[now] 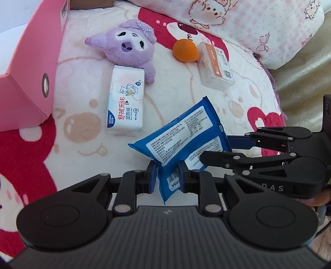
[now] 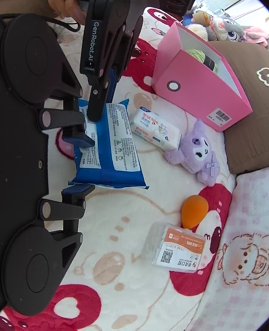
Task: Organize objects
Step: 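Lift the blue wet-wipe pack with the left gripper toward the pink box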
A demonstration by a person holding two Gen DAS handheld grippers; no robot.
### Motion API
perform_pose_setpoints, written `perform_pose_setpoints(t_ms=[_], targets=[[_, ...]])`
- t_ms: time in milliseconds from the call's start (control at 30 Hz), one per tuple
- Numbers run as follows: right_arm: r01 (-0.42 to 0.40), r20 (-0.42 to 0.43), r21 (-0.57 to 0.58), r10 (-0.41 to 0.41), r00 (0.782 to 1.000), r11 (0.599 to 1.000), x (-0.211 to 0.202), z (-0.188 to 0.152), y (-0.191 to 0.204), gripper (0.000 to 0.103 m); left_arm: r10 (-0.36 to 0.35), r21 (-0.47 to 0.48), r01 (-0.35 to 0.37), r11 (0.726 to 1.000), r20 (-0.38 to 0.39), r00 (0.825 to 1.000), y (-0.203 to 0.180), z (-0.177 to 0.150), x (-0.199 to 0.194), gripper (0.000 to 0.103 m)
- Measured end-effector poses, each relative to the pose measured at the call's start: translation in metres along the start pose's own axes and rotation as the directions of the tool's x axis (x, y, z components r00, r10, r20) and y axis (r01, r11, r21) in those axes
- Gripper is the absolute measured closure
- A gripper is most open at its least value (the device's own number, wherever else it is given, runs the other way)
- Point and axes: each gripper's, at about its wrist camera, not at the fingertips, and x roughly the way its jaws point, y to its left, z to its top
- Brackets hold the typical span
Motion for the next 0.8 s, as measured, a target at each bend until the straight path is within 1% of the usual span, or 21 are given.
perform_pose_setpoints(t_ms=[333,500,600,800], targets=[[0.026,0.036,-0.042,-0.025,0.999,0.999,-0.021,-0.002,0.024,0.052,-0.005,0.023,0.005,1.0,0.031,0.999,-0.003,-0.004,-0.027,0.083],[0.023,0.058,0.003,-0.023,0.998,1.0,-0.039,-0.005,0.03,0.051,-0.016,0.044,0.014,0.999,0.046,0.999,-0.009,-0.006,-0.042,0.083],[0.02,0.075,0.019,-0.021,0.997,1.0,-0.049,-0.006,0.034,0.051,-0.02,0.078,0.015,0.997,0.061,0.998,-0.014,-0.008,-0.053,0.083],[0.017,0.077,0.012,-0.018,0.997,1.0,-0.057,-0.007,0.047,0.049,-0.023,0.089,0.016,0.996,0.082,0.996,-0.016,-0.01,-0.071,0.083]])
